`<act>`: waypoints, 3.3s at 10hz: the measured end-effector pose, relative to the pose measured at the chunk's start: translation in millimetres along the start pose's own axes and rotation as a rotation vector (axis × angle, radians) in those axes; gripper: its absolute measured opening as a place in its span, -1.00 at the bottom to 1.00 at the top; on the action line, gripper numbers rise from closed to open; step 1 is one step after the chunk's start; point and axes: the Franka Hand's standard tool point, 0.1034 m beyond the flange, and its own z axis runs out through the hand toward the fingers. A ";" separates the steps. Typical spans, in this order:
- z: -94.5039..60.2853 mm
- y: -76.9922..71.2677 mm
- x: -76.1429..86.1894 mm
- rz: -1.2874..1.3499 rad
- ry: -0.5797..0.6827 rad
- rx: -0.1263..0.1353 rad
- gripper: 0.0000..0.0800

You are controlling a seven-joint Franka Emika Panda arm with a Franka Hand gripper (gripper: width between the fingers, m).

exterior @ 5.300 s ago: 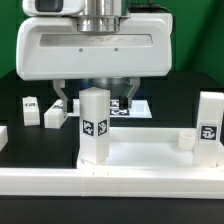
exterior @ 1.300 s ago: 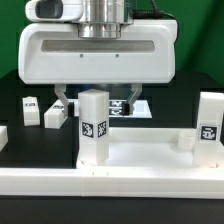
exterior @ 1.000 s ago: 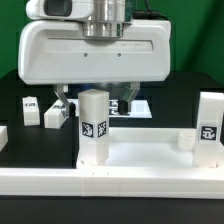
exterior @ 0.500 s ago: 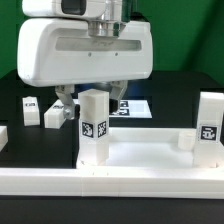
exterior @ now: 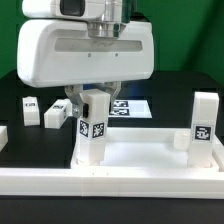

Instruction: Assemble desk

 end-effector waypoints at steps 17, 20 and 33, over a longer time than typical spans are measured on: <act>0.9 -3.6 -4.5 1.424 -0.049 0.075 -0.27; 1.0 -3.9 -4.3 1.489 -0.052 0.075 -0.27; -0.4 -4.3 2.0 0.493 0.007 0.044 0.62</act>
Offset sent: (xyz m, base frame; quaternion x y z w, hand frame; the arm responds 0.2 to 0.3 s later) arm -0.0011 -0.0022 0.0019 0.0570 -0.0244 0.2352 0.9700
